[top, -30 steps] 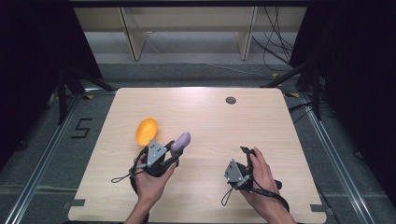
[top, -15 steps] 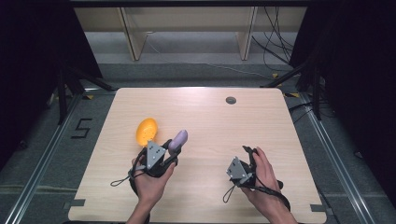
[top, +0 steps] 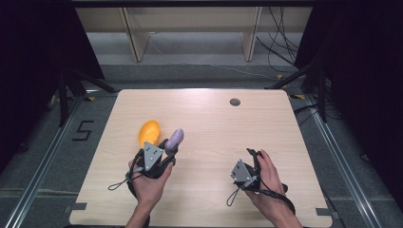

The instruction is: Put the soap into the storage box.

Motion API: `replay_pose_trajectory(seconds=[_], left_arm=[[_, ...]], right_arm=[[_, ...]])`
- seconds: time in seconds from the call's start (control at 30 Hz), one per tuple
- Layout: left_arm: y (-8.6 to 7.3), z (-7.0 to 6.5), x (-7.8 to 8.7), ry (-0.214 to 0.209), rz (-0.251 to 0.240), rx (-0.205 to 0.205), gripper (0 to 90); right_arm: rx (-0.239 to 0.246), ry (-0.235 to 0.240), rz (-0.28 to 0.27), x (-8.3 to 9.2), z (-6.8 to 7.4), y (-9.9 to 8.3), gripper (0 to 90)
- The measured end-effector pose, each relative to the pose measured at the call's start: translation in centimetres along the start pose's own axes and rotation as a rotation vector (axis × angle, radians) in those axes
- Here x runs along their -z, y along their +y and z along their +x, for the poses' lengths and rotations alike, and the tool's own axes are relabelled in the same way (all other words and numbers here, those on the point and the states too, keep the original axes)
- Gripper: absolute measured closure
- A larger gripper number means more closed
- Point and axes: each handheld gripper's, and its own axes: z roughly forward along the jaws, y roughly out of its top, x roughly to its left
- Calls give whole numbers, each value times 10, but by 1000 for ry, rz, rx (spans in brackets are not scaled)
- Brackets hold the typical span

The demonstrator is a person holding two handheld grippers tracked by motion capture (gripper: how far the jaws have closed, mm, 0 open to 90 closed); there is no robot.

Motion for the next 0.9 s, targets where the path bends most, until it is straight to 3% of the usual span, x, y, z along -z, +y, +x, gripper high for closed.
replay_pose_trajectory(seconds=[0.5,0.9], left_arm=[[2,14,3,88,-25,-3,589],[4,23,3,127,-42,12,589]], right_arm=[[-18,-3,4,0,1,0,325],[-14,-2,3,1,1,0,326]])
